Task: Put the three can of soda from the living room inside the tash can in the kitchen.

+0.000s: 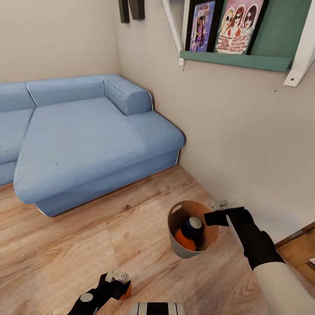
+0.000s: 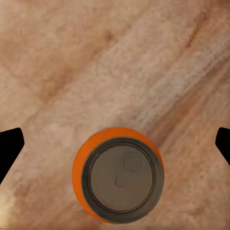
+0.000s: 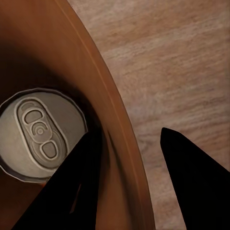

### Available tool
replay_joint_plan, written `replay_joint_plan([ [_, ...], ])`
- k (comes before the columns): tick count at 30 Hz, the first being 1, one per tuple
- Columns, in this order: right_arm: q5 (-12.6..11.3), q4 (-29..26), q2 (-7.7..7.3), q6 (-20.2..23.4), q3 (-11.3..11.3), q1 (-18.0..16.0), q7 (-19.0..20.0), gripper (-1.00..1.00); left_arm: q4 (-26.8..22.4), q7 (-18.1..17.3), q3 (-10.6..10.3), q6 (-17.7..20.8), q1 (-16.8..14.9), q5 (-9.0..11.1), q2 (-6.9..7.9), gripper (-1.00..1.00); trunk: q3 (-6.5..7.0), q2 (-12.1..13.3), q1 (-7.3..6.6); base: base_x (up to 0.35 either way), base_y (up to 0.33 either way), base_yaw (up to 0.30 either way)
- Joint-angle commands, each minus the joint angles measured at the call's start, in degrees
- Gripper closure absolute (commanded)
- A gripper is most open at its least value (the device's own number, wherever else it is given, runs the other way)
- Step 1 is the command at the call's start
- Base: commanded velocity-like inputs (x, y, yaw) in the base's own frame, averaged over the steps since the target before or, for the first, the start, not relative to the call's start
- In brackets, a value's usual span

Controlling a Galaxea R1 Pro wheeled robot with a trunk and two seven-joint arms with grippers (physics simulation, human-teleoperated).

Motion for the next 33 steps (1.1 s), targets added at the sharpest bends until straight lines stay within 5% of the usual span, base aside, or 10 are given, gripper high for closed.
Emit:
replay_joint_plan([
  [1, -0.9, -0.1, 0.0, 0.1, 0.0, 0.0, 0.0, 1.0, 0.0, 0.0, 0.0, 0.0, 0.0, 0.0, -0.02, -1.0, -0.22, 0.0, 0.02, 0.003, -0.001, 0.0],
  [20, -0.9, -5.4, -0.08, 0.3, -0.2, 2.2, 0.0, 1.0, 0.0, 0.0, 0.0, -0.1, 0.0, 0.0, -0.12, -1.0, -4.43, -0.3, 0.51, 0.0, 0.0, 0.0],
  [33, -0.9, -8.4, -0.17, 0.3, -0.3, 2.6, 0.0, 1.0, -0.6, 0.0, 0.1, -0.1, 0.0, 0.1, 0.05, -1.0, -4.43, -0.3, 0.51, 0.0, 0.0, 0.0],
])
